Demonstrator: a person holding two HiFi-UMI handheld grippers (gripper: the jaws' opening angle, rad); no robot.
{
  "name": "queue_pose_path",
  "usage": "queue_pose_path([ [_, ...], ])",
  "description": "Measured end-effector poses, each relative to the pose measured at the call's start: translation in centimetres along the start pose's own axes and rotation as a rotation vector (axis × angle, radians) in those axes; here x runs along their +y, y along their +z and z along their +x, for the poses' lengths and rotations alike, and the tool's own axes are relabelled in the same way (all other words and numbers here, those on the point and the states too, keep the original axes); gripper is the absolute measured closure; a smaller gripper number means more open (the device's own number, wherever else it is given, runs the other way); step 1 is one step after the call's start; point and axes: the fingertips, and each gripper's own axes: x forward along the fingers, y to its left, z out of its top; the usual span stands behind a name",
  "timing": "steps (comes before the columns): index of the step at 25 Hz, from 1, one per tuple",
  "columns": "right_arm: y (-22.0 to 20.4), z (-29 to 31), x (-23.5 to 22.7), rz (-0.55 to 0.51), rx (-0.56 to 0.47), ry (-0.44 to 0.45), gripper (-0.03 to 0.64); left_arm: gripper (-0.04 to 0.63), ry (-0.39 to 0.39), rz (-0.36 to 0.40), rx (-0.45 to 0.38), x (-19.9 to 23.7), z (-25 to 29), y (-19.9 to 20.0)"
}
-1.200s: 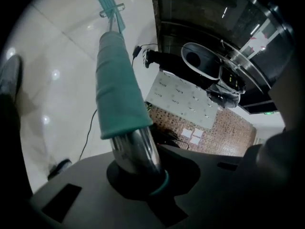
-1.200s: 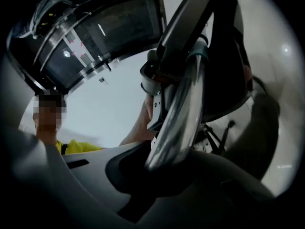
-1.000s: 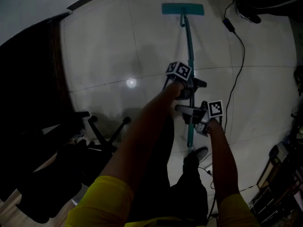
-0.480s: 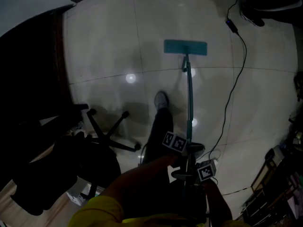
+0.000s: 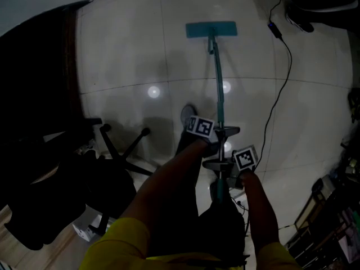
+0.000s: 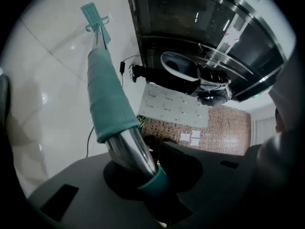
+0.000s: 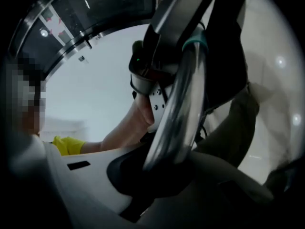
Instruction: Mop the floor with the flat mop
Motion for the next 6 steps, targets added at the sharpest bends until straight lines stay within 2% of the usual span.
queue_pose_path([
  [1, 2.4, -0.1, -0.2, -0.001, -0.029, 0.003, 0.609, 0.506, -0.02, 0.032, -0.014, -0.1, -0.1, 2.7],
  [2, 4.4, -0.3, -0.2, 0.002, -0.053, 0.009, 0.611, 0.506, -0.022, 0.03, -0.029, -0.1, -0.4, 4.8],
  [6, 9.6, -0.2, 0.8, 0.001, -0.098, 0.051, 0.611, 0.505, 0.026, -0.06, -0.07, 1.2, -1.3, 9.5],
])
